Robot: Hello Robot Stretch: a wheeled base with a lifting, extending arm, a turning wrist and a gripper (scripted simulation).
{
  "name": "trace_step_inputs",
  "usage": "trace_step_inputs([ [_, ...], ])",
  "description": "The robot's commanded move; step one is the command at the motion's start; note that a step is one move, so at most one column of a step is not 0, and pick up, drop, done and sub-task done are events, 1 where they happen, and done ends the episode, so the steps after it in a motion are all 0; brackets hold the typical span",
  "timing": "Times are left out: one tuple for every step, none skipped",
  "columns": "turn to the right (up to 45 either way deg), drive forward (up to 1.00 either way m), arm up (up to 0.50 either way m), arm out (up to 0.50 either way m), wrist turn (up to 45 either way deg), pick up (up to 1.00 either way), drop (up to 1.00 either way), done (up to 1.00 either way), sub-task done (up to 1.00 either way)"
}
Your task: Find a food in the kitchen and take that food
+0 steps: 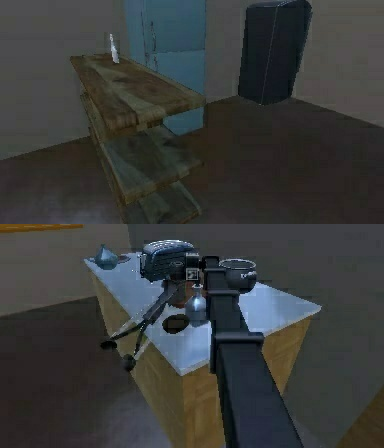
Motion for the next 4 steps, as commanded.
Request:
trace_step_inputs([
  [0.0,0.00,0.00,0.00,45.0,0.00,0.00,0.00,0.00],
  [0.0,0.00,0.00,0.00,45.0,0.00,0.00,0.00,0.00],
  [0.0,0.00,0.00,0.00,27.0,0.00,0.00,0.00,0.00],
  [0.0,0.00,-0.12,0.00,0.0,0.00,0.00,0.00,0.00],
])
